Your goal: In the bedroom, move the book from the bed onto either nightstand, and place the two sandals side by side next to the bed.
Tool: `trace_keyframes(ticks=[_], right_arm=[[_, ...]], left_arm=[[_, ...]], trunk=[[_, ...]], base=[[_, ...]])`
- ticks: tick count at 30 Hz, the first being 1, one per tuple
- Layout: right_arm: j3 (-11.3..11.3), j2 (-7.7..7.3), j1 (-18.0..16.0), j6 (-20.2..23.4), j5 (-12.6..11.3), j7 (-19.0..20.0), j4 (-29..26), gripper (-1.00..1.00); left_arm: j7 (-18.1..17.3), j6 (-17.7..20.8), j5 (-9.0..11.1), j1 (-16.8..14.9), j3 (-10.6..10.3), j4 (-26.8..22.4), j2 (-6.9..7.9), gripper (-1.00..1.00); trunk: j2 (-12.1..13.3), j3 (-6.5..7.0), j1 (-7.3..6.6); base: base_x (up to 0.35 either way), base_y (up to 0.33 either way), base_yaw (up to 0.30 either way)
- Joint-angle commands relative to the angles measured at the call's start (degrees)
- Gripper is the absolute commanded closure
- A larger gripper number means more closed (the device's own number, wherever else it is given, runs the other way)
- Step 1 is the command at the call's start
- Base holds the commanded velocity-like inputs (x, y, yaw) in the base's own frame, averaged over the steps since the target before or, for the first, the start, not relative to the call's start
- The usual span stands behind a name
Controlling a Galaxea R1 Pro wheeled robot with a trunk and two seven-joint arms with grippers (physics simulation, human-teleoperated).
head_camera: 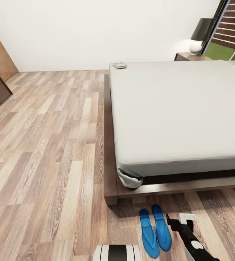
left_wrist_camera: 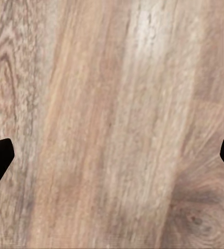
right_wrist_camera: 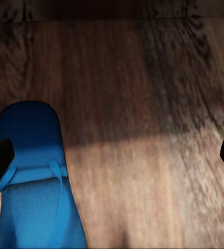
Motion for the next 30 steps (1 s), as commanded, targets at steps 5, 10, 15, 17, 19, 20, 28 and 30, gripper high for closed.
trace_keyframes(ticks=[5,10,15,17,19,20,28,30], right_arm=[[-0.38,-0.73,-0.02,-0.01,0.63,-0.17,2.06,-1.00],[-0.34,-1.57,0.03,0.06,0.60,-0.15,3.27,-1.00],[-0.35,-2.08,0.35,0.09,0.55,-0.08,4.11,-1.00],[-0.41,-2.30,0.86,0.10,0.49,0.02,4.41,-1.00],[-0.44,-2.40,1.14,0.11,0.48,0.10,4.50,-1.00],[-0.45,-2.48,1.40,0.11,0.46,0.16,4.58,-1.00],[-0.52,-2.66,2.26,0.12,0.33,0.08,4.89,-1.00],[-0.57,-2.68,2.54,0.12,0.29,-0.04,4.95,-1.00]], left_arm=[[0.65,-0.22,0.39,-0.03,-0.56,0.06,-0.04,-1.00],[1.18,-0.21,0.39,-0.03,-0.58,0.06,-0.09,-1.00],[1.76,-0.24,0.39,-0.03,-0.59,0.06,-0.11,-1.00],[2.17,-0.23,0.39,-0.03,-0.59,0.06,-0.12,-1.00],[2.40,-0.23,0.39,-0.03,-0.60,0.04,-0.14,-1.00],[2.65,-0.22,0.39,-0.03,-0.61,0.03,-0.18,-1.00],[3.53,-0.22,0.39,-0.03,-1.05,-0.01,-0.32,-1.00],[3.73,-0.22,0.39,-0.03,-1.25,0.00,-0.37,-1.00]], trunk=[[0.06,1.08,-0.14],[0.12,2.19,-0.27],[0.19,3.29,-0.39],[0.20,3.52,-0.42],[0.20,3.52,-0.42],[0.20,3.52,-0.42],[0.28,4.85,-0.58],[0.31,5.29,-0.63]], base=[[0.000,0.000,0.000],[0.000,0.000,0.000],[0.000,0.000,0.000],[0.000,0.000,0.000],[0.000,0.000,0.000],[0.000,0.000,0.000],[0.000,0.000,0.000],[0.000,0.000,0.000]])
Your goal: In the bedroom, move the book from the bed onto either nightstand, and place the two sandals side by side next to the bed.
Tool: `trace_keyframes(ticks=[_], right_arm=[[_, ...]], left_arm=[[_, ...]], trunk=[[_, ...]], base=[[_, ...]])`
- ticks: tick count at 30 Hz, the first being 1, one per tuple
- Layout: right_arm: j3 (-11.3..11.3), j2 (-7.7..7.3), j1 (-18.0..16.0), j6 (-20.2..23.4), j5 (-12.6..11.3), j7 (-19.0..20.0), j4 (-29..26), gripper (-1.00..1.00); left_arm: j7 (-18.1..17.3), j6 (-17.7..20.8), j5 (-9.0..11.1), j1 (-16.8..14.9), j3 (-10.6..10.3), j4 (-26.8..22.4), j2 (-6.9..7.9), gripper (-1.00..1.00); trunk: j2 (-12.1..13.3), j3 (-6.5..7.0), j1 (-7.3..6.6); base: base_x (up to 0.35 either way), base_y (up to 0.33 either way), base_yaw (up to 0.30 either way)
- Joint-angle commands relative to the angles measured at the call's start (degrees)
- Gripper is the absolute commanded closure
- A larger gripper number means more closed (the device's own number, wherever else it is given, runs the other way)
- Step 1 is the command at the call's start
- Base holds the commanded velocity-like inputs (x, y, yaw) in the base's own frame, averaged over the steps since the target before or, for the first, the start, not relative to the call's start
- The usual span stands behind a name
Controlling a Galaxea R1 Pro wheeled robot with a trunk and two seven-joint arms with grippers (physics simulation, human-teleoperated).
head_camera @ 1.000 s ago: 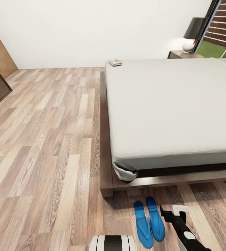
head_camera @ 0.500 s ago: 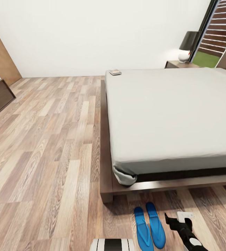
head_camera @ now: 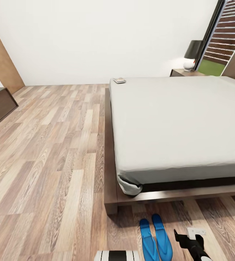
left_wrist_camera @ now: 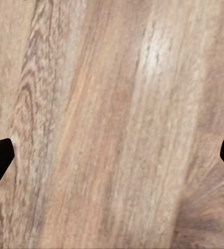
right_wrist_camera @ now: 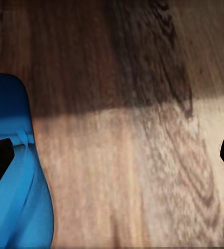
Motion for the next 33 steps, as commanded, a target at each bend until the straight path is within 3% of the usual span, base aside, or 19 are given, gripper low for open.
trace_keyframes(ticks=[1,6,24,33], right_arm=[[-0.40,0.02,-0.03,-0.20,0.54,0.01,0.06,-1.00],[-0.44,0.04,0.53,-0.20,0.51,-0.15,0.15,-1.00],[-0.44,0.04,3.76,-0.40,0.54,-0.42,1.67,-1.00],[-0.42,0.07,4.78,-0.42,0.50,-0.47,2.86,-1.00]], left_arm=[[-0.19,-0.18,0.44,-0.03,-0.50,0.06,0.01,-1.00],[0.42,-0.17,0.42,-0.03,-0.83,0.09,-0.05,-1.00],[3.32,-0.71,0.42,0.01,-1.87,0.10,-0.13,-1.00],[5.91,-0.89,0.39,1.60,-2.13,0.11,-0.31,-1.00]], trunk=[[0.00,0.19,-0.03],[0.07,1.30,-0.16],[0.07,1.30,-0.16],[0.19,3.29,-0.40]], base=[[0.000,0.000,0.000],[0.000,0.000,0.000],[0.000,0.000,0.000],[0.000,0.000,0.000]])
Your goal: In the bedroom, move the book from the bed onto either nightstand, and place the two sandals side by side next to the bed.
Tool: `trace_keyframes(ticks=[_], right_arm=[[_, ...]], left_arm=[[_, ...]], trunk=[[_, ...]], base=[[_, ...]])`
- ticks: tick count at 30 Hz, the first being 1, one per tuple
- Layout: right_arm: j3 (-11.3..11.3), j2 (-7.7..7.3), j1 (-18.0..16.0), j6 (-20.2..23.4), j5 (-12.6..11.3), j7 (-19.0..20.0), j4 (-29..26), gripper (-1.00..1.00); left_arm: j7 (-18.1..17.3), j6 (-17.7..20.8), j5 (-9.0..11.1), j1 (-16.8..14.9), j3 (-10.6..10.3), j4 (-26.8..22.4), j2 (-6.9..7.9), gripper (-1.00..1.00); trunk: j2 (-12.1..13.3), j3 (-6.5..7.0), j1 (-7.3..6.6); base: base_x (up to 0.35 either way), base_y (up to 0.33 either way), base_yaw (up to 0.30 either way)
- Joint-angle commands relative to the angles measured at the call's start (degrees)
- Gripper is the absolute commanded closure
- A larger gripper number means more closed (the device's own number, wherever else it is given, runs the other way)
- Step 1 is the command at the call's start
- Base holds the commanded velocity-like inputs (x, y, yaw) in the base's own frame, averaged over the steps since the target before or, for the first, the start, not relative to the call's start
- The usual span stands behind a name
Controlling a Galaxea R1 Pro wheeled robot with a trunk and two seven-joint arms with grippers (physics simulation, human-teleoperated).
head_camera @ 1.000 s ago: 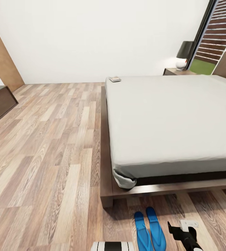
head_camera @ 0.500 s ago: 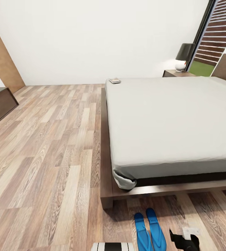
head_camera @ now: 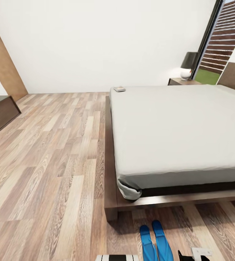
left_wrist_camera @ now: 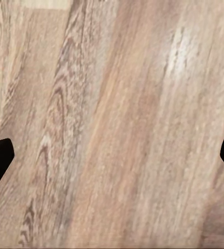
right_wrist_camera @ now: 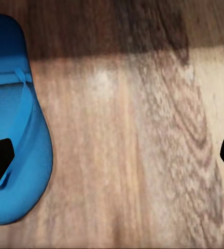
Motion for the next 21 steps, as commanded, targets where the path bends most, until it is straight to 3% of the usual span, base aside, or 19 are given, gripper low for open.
trace_keyframes(ticks=[1,11,21], right_arm=[[-0.38,0.02,0.04,-0.18,0.53,-0.04,0.31,-1.00],[-0.37,0.12,0.32,-0.18,0.52,-0.07,2.46,-1.00],[-0.53,-0.33,0.43,-0.15,0.52,-0.12,4.74,-1.00]], left_arm=[[0.28,-0.15,0.53,0.26,-0.49,0.06,-0.02,-1.00],[2.59,-0.12,0.47,1.14,-0.53,0.06,-0.95,-1.00],[5.96,-0.18,0.49,1.42,-0.56,0.10,-4.52,-1.00]], trunk=[[0.00,0.19,-0.04],[0.13,2.40,-0.29],[0.27,4.62,-0.55]], base=[[0.000,0.000,0.000],[0.000,0.000,0.000],[0.000,0.000,0.000]])
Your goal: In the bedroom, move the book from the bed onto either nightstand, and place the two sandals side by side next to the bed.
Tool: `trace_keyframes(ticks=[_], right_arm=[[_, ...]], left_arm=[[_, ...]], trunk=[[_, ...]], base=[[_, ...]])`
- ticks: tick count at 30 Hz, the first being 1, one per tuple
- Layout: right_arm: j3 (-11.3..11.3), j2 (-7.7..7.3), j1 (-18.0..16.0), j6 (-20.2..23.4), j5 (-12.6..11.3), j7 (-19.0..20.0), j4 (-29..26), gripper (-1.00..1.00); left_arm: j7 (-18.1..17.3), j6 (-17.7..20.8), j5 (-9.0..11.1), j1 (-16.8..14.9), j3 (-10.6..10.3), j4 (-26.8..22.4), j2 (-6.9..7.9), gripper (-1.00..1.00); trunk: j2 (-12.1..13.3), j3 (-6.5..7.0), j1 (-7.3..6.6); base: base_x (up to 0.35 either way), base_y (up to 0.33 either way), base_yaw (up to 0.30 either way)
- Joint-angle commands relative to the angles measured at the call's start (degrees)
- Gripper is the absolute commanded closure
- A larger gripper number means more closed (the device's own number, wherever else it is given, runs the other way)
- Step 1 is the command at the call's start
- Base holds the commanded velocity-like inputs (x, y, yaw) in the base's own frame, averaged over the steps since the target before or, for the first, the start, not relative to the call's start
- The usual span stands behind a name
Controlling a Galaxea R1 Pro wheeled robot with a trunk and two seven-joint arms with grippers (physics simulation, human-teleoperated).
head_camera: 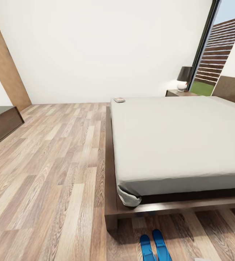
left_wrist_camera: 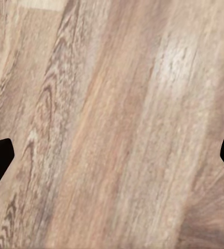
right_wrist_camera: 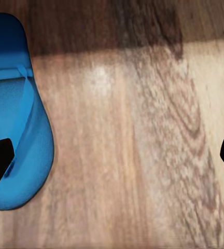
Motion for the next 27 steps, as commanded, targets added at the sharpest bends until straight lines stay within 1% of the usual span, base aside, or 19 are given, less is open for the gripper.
trace_keyframes(ticks=[1,2,5,6,8,9,11,14,18,23,27], right_arm=[[-0.42,-0.35,-0.01,-0.19,0.52,-0.07,0.27,-1.00],[-0.42,-0.35,-0.01,-0.19,0.52,-0.07,0.27,-1.00],[-0.46,-1.75,0.25,-0.19,0.28,-0.12,0.76,-1.00],[-0.46,-1.75,0.25,-0.19,0.28,-0.12,0.76,-1.00],[-0.51,-2.48,0.40,-0.19,-0.42,-0.14,1.09,-1.00],[-0.51,-2.48,0.40,-0.19,-0.42,-0.14,1.09,-1.00],[-0.51,-2.99,0.50,-0.19,-1.54,-0.12,1.46,-1.00],[-0.51,-3.18,0.54,-0.20,-2.16,-0.11,1.64,-1.00],[-0.49,-3.73,0.69,-0.24,-4.03,-0.04,2.17,-1.00],[-0.45,-3.92,0.92,-0.26,-4.68,-0.02,2.35,-1.00],[-0.43,-4.02,1.09,-0.24,-5.07,-0.01,2.49,-1.00]], left_arm=[[0.22,-0.14,0.61,0.00,-0.45,0.05,-0.33,-1.00],[0.22,-0.14,0.61,0.00,-0.45,0.05,-0.33,-1.00],[1.16,-0.59,0.62,0.73,-0.46,0.04,-0.95,-1.00],[1.16,-0.59,0.62,0.73,-0.46,0.04,-0.95,-1.00],[1.53,-1.13,0.62,1.47,-0.48,0.00,-1.19,-1.00],[1.53,-1.13,0.62,1.47,-0.48,0.00,-1.19,-1.00],[1.77,-1.60,0.62,2.05,-0.50,-0.02,-1.34,-1.00],[1.86,-1.77,0.62,2.26,-0.53,-0.03,-1.41,-1.00],[2.03,-2.24,0.57,2.77,-0.80,-0.05,-1.55,-1.00],[2.07,-2.45,0.52,2.96,-1.17,-0.05,-1.62,-1.00],[2.09,-3.06,0.47,3.14,-2.01,-0.03,-1.67,-1.00]], trunk=[[0.00,0.18,-0.04],[0.01,0.41,-0.06],[0.05,1.07,-0.14],[0.07,1.29,-0.17],[0.09,1.73,-0.22],[0.11,1.96,-0.24],[0.13,2.40,-0.29],[0.17,3.06,-0.37],[0.23,3.95,-0.47],[0.29,5.06,-0.60],[0.35,5.94,-0.71]], base=[[0.000,0.000,0.000],[0.000,0.000,0.000],[0.000,0.000,0.000],[0.000,0.000,0.000],[0.000,0.000,0.000],[0.000,0.000,0.000],[0.000,0.000,0.000],[0.000,0.000,0.000],[0.000,0.000,0.000],[0.000,0.000,0.000],[0.000,0.000,0.000]])
